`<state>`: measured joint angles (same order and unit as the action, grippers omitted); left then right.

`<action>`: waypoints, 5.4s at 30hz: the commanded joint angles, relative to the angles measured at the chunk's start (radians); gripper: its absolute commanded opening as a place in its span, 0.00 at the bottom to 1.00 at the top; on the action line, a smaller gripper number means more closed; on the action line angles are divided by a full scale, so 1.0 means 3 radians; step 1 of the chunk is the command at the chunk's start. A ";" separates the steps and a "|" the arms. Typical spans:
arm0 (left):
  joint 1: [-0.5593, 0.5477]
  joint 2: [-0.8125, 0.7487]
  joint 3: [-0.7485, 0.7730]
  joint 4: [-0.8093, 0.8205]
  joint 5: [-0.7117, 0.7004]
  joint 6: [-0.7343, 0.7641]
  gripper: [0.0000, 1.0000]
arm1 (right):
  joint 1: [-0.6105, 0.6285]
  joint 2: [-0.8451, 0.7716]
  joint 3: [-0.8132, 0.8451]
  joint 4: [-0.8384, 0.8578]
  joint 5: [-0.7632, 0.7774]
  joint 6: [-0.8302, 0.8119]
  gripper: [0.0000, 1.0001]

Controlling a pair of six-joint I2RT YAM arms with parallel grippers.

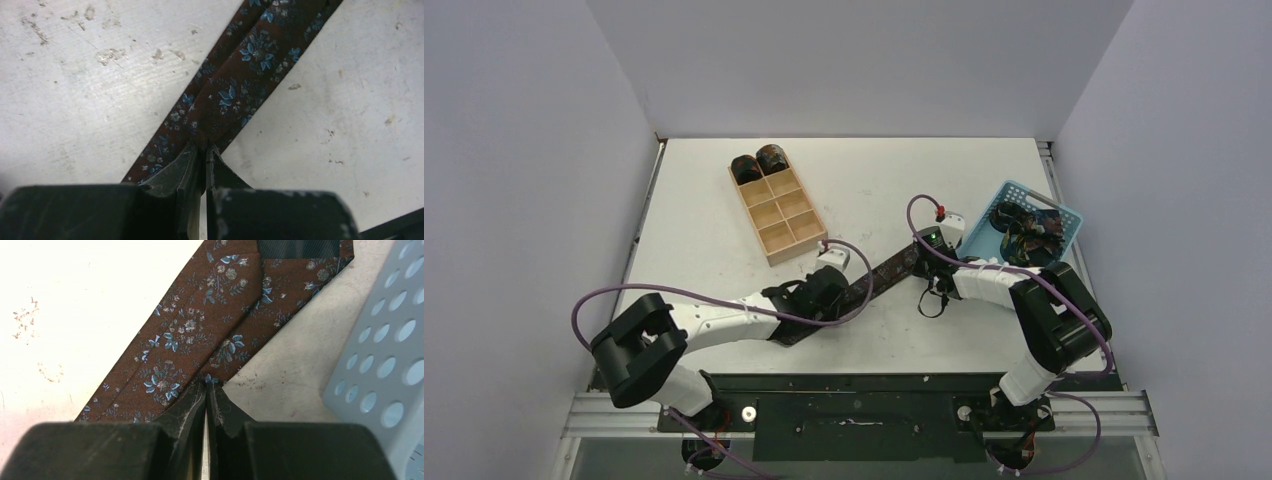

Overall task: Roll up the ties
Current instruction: Flatten out the tie at the center of the board.

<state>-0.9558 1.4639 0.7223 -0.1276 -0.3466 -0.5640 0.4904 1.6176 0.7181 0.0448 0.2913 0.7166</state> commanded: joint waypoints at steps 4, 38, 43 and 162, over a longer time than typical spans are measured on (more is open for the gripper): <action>-0.0218 -0.0066 -0.0044 -0.0160 -0.0169 -0.0188 0.00 | -0.0036 0.0088 0.0085 -0.0183 0.0065 -0.0005 0.05; -0.0107 -0.0531 -0.0465 0.0277 -0.0397 -0.0268 0.57 | -0.0202 0.0372 0.0892 -0.0525 -0.0031 -0.0370 0.39; 0.0089 -0.0477 -0.0677 0.0505 -0.0340 -0.0315 0.53 | -0.0238 0.0403 0.0794 -0.0556 0.0058 -0.0289 0.18; 0.0276 -0.2689 -0.0778 -0.0869 -0.0414 -0.0819 0.63 | -0.0175 -0.2113 -0.0697 -0.0601 -0.0236 0.0210 0.44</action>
<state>-0.8810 0.6800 0.4442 -0.3912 -0.4332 -0.8280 0.2554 0.9337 0.4446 -0.2333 0.3244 0.8627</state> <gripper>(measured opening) 0.624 0.460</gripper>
